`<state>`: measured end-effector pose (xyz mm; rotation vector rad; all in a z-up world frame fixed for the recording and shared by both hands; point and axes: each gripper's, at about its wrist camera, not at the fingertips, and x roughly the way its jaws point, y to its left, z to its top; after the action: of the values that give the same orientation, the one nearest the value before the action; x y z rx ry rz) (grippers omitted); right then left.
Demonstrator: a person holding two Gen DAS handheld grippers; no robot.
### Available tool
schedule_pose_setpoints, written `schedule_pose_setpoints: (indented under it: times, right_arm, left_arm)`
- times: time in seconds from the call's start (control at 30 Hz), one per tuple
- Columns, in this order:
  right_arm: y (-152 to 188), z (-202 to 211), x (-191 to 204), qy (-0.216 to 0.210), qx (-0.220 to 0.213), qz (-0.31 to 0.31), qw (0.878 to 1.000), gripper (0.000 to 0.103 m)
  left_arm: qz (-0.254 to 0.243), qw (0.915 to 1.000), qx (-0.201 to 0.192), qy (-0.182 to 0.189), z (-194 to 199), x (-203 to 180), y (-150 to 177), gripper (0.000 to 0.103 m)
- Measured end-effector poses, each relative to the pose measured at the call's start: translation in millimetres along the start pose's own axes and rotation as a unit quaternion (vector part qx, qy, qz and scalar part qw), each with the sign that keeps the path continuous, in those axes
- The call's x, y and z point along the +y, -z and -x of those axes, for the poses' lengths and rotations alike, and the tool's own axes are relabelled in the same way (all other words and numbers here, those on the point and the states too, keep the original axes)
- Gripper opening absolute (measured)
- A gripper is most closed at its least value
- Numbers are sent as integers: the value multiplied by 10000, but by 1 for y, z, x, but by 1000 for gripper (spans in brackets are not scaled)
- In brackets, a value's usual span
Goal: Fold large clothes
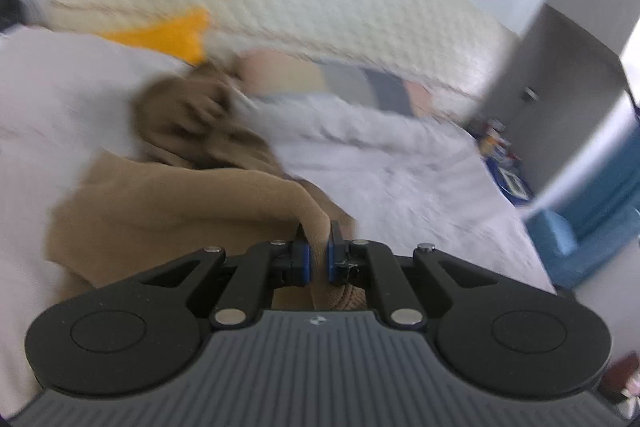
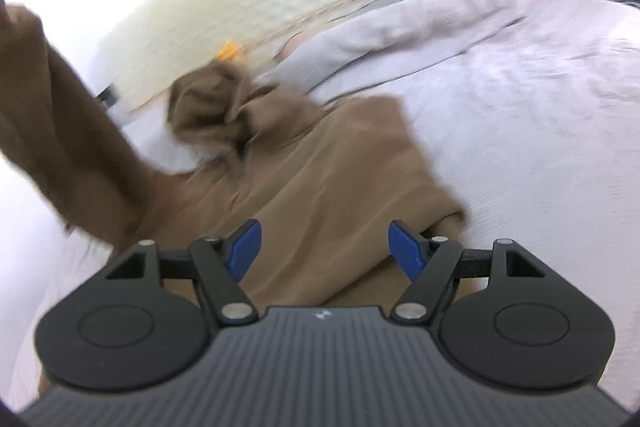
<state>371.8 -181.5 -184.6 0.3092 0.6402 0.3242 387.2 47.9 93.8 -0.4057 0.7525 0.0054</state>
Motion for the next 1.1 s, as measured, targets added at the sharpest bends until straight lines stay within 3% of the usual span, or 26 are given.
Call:
schedule_pose_setpoints:
  times: [0.2, 0.27, 0.4, 0.53, 0.63, 0.7, 0.73, 0.77, 0.93, 1.1]
  right_arm:
    - [-13, 4, -44, 386, -123, -673, 9969, 74]
    - [-16, 5, -56, 501, -171, -877, 9947, 74]
    - [-17, -6, -84, 1115, -159, -1035, 9882, 75]
    - [-13, -18, -103, 1102, -55, -1365, 9845, 75]
    - [-11, -25, -104, 1182, -66, -1298, 9844, 74]
    - [-12, -25, -104, 1316, -154, -1279, 9829, 74]
    - [-13, -25, -104, 1390, -193, -1249, 9822, 74]
    - [-14, -28, -104, 1435, -209, -1222, 9819, 74]
    - [-15, -22, -98, 1485, -261, -1061, 9829, 74]
    - [-13, -11, -76, 1408, -495, -585, 9871, 74]
  left_arm:
    - [116, 9959, 551, 703, -112, -38, 52, 9]
    - [204, 9939, 789, 749, -154, -46, 72, 9]
    - [307, 9896, 1186, 757, -228, -36, 99, 10]
    - [585, 9847, 1356, 925, -271, -21, 118, 10]
    - [636, 9825, 1387, 1065, -276, -13, 122, 20]
    - [577, 9811, 1443, 1153, -272, -11, 122, 40]
    - [512, 9809, 1452, 1190, -265, -10, 121, 57]
    - [442, 9809, 1423, 1250, -259, -9, 122, 68]
    - [177, 9853, 1114, 1285, -213, 9, 127, 70]
    - [-148, 9964, 381, 736, -161, 50, 139, 70]
